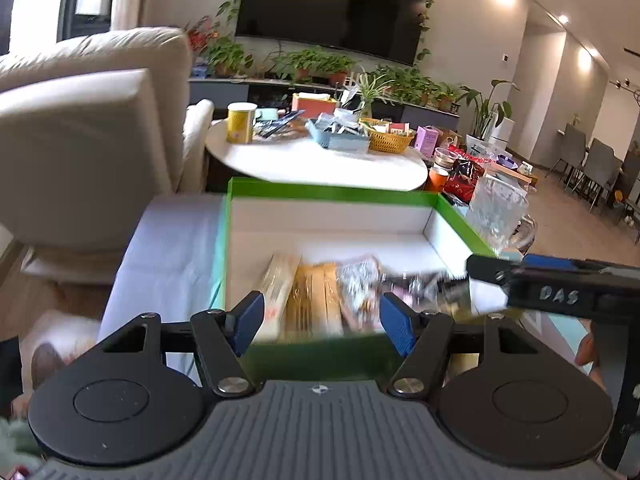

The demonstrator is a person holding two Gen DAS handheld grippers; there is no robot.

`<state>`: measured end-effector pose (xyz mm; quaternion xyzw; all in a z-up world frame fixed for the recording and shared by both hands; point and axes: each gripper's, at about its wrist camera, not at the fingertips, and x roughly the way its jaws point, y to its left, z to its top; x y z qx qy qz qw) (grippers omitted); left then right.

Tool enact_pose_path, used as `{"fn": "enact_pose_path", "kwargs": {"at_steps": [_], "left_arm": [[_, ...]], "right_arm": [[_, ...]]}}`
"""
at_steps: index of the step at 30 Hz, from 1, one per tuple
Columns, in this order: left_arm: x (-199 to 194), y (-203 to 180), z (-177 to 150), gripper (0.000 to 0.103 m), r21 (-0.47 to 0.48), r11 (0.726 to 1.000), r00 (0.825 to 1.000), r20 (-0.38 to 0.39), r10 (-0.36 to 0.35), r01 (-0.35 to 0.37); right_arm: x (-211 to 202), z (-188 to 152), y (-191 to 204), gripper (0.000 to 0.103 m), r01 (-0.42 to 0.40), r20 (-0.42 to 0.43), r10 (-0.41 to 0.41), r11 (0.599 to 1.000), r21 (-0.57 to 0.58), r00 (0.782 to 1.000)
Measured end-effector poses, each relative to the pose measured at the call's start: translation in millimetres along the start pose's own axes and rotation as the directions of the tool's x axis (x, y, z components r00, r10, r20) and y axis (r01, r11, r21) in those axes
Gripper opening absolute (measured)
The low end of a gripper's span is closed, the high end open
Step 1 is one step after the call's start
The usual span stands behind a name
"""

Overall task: Organize snacks
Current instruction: 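Carry the wafer pack and clear candy bag into the green box, open both tools, then grasp the black-and-yellow snack pack with the left tool while the right tool reaches the brown pouch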

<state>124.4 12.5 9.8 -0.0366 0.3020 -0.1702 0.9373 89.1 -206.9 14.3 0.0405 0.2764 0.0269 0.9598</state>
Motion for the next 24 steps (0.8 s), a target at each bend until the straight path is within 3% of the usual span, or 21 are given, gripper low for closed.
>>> {"fn": "enact_pose_path", "kwargs": {"at_steps": [5,9,12,17,24], "left_arm": [[-19,11,-31,0.062,-0.064,0.997,0.998,-0.054,0.041,-0.044],[-30,5,-54,0.062,-0.102,0.995,0.992,-0.125,0.009,-0.021],[-34,-13,-64,0.064,-0.071,0.997,0.989,-0.148,0.008,-0.019],[-19,-39,-76,0.067,0.011,0.988,0.963,-0.219,0.156,-0.157],[-7,-50,-85,0.074,0.035,0.983,0.95,-0.253,0.182,-0.179]], "right_arm": [[-25,-16,2,0.058,-0.004,0.004,0.005,0.999,-0.042,1.0],[-43,-27,-2,0.058,0.002,0.003,-0.002,0.999,-0.053,1.0],[-51,-38,-4,0.058,0.007,-0.008,-0.008,0.999,-0.046,1.0],[-62,-54,-4,0.058,-0.017,-0.034,0.016,0.999,-0.034,0.999],[-61,-82,-12,0.058,0.026,-0.085,-0.032,0.997,-0.073,0.996]]}}
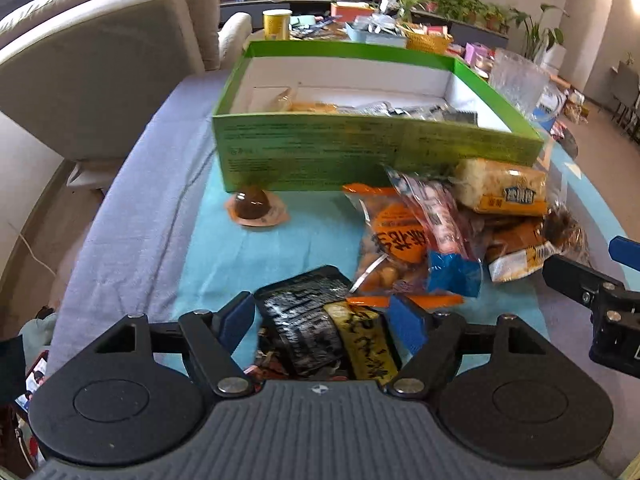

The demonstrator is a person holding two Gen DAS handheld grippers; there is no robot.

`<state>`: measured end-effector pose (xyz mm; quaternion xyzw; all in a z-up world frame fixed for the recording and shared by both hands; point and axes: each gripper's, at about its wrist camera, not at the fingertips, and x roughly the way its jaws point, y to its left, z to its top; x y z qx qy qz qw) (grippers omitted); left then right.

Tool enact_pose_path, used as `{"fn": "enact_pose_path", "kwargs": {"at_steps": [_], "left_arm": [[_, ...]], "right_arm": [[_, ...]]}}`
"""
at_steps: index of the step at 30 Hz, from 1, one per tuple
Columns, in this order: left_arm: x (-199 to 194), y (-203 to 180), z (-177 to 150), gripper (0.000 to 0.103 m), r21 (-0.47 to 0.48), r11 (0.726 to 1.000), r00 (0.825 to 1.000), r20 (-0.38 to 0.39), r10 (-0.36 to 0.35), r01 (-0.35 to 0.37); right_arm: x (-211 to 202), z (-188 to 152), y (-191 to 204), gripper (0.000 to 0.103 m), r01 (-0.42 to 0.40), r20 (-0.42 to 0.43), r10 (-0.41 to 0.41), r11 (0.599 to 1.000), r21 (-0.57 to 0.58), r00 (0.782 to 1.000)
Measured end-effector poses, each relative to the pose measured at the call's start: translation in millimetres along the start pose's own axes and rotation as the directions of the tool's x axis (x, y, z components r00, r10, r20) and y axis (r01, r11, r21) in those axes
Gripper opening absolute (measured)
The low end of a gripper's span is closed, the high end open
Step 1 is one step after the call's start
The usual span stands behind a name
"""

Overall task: Organize snacks
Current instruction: 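Grasp the black-and-yellow snack pack with the left tool while the right tool reaches the brown pouch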

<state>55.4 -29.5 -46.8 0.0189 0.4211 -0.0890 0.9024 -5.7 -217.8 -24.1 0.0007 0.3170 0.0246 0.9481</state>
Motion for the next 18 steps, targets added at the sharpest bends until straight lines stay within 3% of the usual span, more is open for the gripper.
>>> {"fn": "enact_pose_path", "kwargs": {"at_steps": [4,9,12,18], "left_arm": [[3,-7,-4,0.074,0.029,0.999,1.0,0.002,0.02,-0.02],[-4,5,-7,0.055,-0.021,0.999,0.999,0.039,-0.036,0.037],[-13,12,-8,0.054,-0.037,0.996,0.996,0.05,-0.079,0.081],[-36,19,-8,0.055,-0.049,0.994,0.99,0.109,-0.088,0.093]], "right_arm": [[1,-4,-11,0.058,-0.011,-0.01,0.012,0.998,0.061,1.0],[2,-9,-11,0.058,-0.009,-0.013,0.01,0.998,0.063,1.0],[3,-12,-11,0.058,-0.012,-0.021,0.013,0.998,0.063,1.0],[7,-11,-9,0.059,-0.02,-0.017,0.021,0.998,0.058,1.0]]}}
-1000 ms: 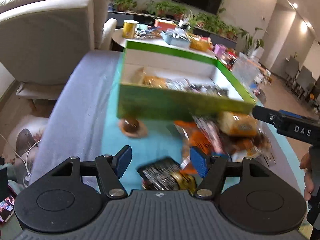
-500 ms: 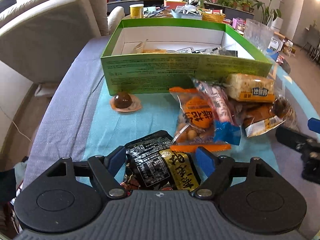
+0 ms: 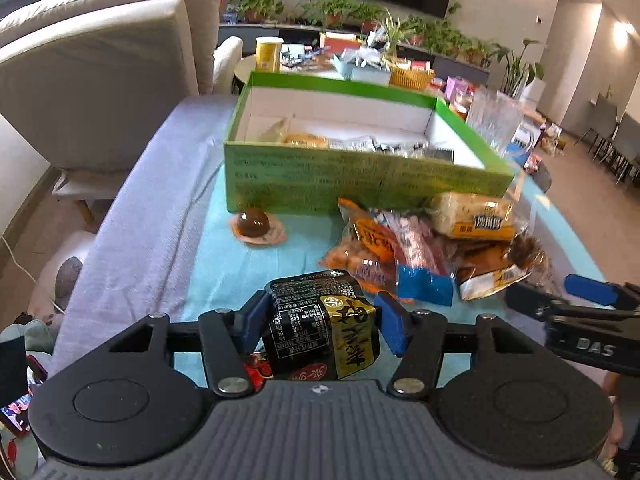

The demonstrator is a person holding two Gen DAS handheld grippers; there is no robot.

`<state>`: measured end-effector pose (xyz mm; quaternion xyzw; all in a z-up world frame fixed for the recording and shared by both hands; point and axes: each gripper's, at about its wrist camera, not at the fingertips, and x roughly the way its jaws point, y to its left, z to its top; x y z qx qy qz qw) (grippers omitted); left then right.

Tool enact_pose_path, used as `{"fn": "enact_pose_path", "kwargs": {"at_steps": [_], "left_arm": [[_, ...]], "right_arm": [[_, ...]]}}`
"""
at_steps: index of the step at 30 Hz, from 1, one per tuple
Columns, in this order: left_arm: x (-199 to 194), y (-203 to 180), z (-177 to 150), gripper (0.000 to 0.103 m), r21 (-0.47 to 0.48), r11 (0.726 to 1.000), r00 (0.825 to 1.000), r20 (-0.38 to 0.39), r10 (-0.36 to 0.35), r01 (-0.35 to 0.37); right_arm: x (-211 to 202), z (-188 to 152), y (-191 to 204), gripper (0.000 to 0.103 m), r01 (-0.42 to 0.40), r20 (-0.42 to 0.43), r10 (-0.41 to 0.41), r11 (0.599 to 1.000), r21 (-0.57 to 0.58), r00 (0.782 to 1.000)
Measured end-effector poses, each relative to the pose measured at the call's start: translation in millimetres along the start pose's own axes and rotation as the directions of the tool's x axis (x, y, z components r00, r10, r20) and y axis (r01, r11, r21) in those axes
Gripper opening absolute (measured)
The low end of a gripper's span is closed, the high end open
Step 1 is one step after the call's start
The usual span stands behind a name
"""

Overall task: Organize snacks
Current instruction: 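Grasp the black-and-yellow snack pack with the left tool while the right tool reaches the brown pouch, then carry both packs over the green box and open both tools inside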

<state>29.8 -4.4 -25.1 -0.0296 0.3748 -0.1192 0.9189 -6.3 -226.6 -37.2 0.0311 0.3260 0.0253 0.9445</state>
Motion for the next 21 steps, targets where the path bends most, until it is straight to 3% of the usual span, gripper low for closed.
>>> {"fn": "enact_pose_path", "kwargs": {"at_steps": [5,13,21], "left_arm": [[-13,6,2,0.055,0.004,1.0,1.0,0.018,0.015,-0.015],[-8,20,-6,0.055,-0.03,0.999,1.0,-0.013,0.018,-0.018],[-9,25,-4,0.055,-0.039,0.999,1.0,0.005,0.007,-0.007]], "right_arm": [[12,10,21,0.059,-0.025,0.024,0.027,0.997,-0.067,0.999],[55,16,36,0.058,0.072,-0.045,-0.081,0.983,-0.171,0.996],[65,19,18,0.058,0.009,-0.094,-0.011,1.0,-0.019,0.996]]}}
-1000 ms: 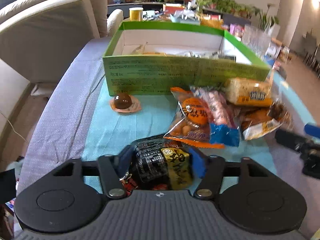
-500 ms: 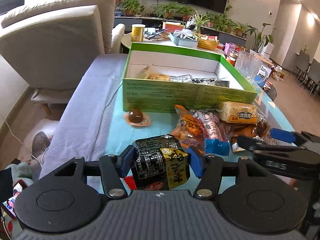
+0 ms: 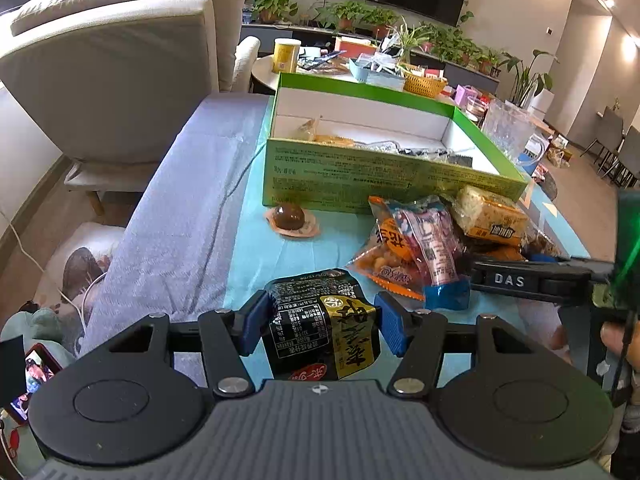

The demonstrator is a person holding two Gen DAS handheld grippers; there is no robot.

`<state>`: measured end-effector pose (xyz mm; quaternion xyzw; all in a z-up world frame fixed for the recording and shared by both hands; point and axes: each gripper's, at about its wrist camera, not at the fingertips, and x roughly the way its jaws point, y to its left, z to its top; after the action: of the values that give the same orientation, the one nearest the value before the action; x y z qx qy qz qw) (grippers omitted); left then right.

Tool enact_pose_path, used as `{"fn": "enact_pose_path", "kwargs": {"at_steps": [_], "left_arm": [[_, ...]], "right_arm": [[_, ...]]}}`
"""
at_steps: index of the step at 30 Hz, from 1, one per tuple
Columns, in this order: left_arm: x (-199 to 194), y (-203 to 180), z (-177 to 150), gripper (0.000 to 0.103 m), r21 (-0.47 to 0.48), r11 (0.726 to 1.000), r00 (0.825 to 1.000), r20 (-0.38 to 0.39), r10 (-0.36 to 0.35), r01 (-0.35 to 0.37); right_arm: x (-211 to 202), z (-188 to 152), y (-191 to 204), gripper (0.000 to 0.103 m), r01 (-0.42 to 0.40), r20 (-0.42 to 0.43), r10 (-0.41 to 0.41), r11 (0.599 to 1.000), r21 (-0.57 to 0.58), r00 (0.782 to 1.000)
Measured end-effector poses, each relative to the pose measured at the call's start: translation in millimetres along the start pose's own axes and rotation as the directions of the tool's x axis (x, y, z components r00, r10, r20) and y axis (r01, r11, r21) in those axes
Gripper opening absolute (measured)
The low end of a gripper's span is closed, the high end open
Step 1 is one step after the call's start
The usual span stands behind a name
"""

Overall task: Organize snacks
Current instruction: 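Carry both packs over the green box and open both tools inside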

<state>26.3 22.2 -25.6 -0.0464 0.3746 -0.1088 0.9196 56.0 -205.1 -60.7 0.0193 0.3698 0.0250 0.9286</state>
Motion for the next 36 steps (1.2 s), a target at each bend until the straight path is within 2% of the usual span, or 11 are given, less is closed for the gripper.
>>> {"fn": "enact_pose_path", "kwargs": {"at_steps": [9,16,21,29,36], "left_arm": [[-10,8,8,0.055,-0.018,1.0,0.998,0.06,-0.022,0.023],[-18,5,13,0.055,-0.01,0.999,0.993,0.109,-0.045,0.046],[-25,-2,18,0.055,0.018,0.998,0.986,0.155,-0.068,0.066],[-24,-14,45,0.055,0.025,0.997,0.969,0.235,-0.077,0.073],[-3,-25,77,0.055,0.006,0.996,0.957,0.279,-0.083,0.085]], "right_arm": [[-43,-18,-7,0.056,-0.089,0.013,0.089,0.996,0.019,0.996],[-74,-12,-3,0.056,-0.12,0.094,0.119,0.993,0.006,0.988],[-94,0,-2,0.056,-0.14,0.178,0.139,0.99,-0.006,0.974],[-92,36,-2,0.056,-0.123,0.267,0.12,0.992,-0.007,0.956],[-72,63,1,0.056,-0.104,0.29,0.103,0.994,-0.009,0.952]]}}
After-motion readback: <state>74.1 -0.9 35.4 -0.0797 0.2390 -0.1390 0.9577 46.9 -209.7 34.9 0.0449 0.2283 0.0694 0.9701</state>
